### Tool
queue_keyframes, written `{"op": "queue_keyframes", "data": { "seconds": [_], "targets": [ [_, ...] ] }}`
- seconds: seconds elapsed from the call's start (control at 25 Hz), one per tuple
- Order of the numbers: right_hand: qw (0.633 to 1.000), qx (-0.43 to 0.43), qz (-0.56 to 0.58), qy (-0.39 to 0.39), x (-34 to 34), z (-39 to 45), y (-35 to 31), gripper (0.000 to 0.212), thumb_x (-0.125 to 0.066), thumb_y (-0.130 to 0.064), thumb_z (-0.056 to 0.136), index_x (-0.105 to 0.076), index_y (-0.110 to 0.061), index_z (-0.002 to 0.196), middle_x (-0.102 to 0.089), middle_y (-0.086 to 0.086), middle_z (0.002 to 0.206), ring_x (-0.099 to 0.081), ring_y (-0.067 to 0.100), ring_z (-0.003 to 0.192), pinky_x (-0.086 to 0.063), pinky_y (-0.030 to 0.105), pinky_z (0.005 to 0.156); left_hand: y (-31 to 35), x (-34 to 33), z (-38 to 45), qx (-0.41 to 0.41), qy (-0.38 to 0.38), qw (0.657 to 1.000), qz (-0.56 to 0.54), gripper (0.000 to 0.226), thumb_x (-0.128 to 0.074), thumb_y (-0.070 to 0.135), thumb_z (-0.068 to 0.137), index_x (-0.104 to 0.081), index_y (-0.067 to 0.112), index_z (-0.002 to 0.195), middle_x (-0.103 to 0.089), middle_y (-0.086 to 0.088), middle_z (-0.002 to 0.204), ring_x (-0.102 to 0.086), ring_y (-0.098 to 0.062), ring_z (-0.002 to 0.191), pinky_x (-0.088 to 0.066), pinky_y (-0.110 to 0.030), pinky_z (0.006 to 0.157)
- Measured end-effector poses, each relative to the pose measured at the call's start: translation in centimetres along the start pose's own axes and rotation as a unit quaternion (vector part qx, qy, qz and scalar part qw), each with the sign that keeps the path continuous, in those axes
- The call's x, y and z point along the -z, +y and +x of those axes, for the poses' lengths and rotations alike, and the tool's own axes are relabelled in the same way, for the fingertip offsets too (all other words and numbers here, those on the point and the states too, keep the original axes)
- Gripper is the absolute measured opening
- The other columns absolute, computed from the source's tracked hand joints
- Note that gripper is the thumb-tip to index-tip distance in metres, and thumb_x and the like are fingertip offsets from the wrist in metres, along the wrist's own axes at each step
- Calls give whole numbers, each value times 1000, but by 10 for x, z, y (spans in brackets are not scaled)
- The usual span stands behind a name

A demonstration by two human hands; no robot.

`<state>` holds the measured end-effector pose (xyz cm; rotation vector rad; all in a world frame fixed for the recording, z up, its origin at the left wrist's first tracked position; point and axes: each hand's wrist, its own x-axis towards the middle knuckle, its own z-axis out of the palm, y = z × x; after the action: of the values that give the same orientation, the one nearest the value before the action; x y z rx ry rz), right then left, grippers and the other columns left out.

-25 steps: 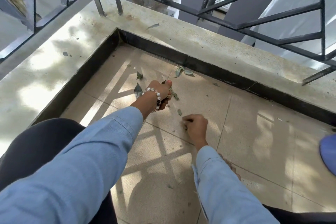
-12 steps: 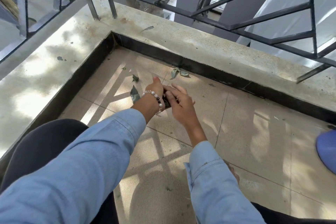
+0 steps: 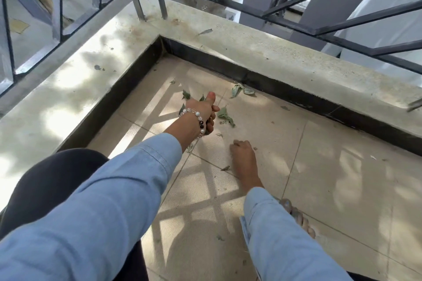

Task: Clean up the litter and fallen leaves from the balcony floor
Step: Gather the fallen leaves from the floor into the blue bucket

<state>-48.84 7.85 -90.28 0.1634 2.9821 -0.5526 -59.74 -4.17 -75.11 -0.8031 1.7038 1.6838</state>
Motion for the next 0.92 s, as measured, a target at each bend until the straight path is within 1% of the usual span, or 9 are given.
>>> {"op": "queue_keyframes", "data": {
  "seconds": [0.08,0.16,0.2,0.32,0.36,0.56,0.68,0.76,0.92],
  "targets": [
    [999,-2,-19,38,-4,4,0,20,-70,12,66,-71,-7,72,-66,6,74,-59,19,74,-41,21,56,-1,0,2,-6,-3,999,41,49,-57,49,92,-57,8,66,-42,1,43,-30,-10,34,-29,-13,40],
    [987,-90,121,57,12,13,4,22,-64,10,74,-74,-9,80,-70,6,77,-65,20,77,-52,27,69,-4,-4,1,-19,-12,996,87,46,-59,46,92,-58,7,67,-44,0,45,-32,-11,36,-30,-14,41],
    [945,-168,272,67,28,18,1,20,-65,8,77,-74,-9,84,-72,7,80,-67,21,78,-55,30,76,-5,-7,1,-26,-18,994,106,45,-60,45,92,-58,6,68,-45,0,45,-33,-12,37,-30,-15,42],
    [715,-271,629,138,76,28,-19,17,-72,6,77,-67,-7,86,-71,13,81,-69,22,76,-59,31,74,-11,-25,-1,-33,-42,989,136,44,-60,43,92,-58,2,74,-48,-1,45,-34,-12,37,-31,-15,41],
    [696,-255,653,158,88,31,-29,18,-72,5,77,-66,-7,88,-71,13,81,-69,20,75,-58,29,73,-12,-32,-2,-31,-52,990,127,44,-60,42,92,-57,2,75,-47,-1,44,-34,-12,36,-31,-15,40],
    [714,-177,668,108,117,34,-31,15,-54,-18,96,-69,-17,101,-75,1,90,-68,8,91,-49,28,80,-4,-57,-4,-19,-56,998,30,42,-58,36,95,-54,4,69,-47,-3,50,-33,-11,33,-31,-14,37],
    [695,-286,638,166,113,54,20,15,-56,-17,95,-70,-16,98,-74,3,98,-68,14,93,-51,37,89,-5,-60,-5,-3,-77,996,33,43,-56,37,96,-52,7,65,-45,1,44,-33,-10,34,-30,-13,38],
    [782,-376,459,188,105,77,62,18,-58,-7,89,-72,-10,100,-71,9,106,-66,19,95,-51,37,94,-1,-56,-4,-1,-69,997,23,45,-55,39,96,-50,9,63,-45,2,41,-33,-10,32,-30,-13,37],
    [901,-321,262,128,74,115,104,36,-49,-7,91,-56,-3,126,-55,21,130,-47,35,123,-30,35,105,11,-31,-3,7,-27,1000,-11,43,-53,38,97,-48,12,63,-44,2,43,-32,-10,32,-28,-12,36]
  ]
}}
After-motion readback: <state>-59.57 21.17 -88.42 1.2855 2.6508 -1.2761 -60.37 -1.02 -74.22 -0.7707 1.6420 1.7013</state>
